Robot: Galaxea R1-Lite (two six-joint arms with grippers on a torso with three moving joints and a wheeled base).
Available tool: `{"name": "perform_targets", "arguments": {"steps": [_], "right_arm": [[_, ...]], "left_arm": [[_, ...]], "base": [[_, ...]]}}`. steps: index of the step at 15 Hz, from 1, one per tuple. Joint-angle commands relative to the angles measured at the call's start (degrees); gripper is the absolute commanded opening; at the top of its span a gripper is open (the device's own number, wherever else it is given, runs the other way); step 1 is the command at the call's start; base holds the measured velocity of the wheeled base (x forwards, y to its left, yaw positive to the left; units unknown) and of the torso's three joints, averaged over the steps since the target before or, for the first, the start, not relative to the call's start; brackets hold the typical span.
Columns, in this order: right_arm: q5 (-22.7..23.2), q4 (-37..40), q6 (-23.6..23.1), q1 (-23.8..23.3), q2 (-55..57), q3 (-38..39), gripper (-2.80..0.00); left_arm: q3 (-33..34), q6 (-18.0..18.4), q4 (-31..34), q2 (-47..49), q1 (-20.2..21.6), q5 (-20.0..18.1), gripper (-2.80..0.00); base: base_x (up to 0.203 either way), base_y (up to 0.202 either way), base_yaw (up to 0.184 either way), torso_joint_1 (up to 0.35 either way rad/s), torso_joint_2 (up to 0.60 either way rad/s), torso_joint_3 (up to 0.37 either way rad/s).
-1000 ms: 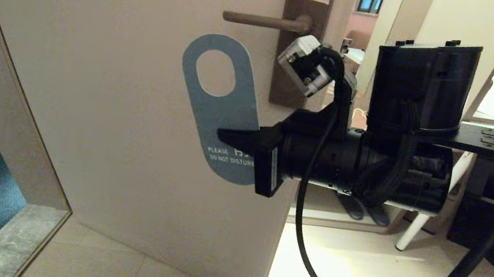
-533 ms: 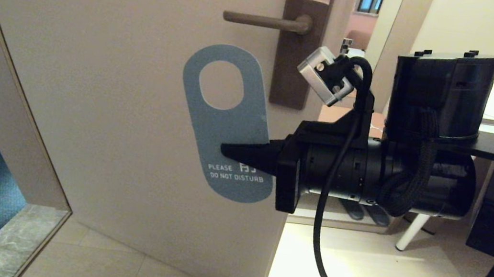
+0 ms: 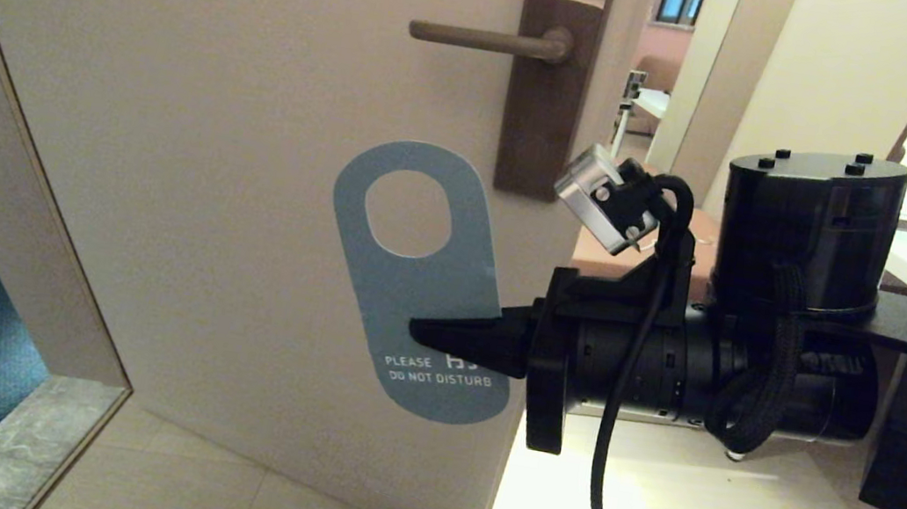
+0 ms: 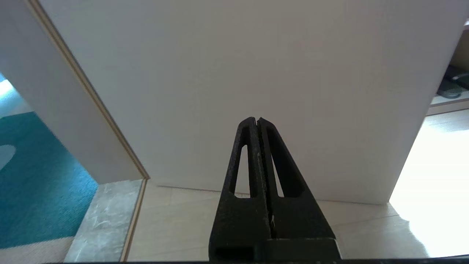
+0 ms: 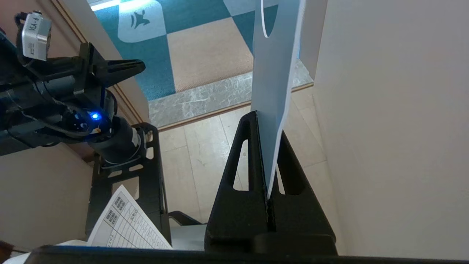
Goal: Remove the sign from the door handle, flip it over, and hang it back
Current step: Hand it to the other hand
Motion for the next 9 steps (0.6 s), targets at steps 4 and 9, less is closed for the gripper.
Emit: {"name": "perform_targets", "arguments": {"steps": [4, 9], "right_arm": [[-0.11, -0.78, -0.1, -0.23, -0.72, 1.53, -2.8], [0.24, -1.27, -0.1, -0.69, -0.37, 0.83, -2.8]], "left_arm": [[-7.06, -0.79, -0.08, 3.81, -0.02, -1.85, -2.8], [-17.93, -5.58, -2.32, 21.76, -10.99, -2.08, -2.8]], "base": [[0.0, 0.0, 0.0, 0.0, 0.0, 0.0], [0.0, 0.0, 0.0, 0.0, 0.0, 0.0]]}}
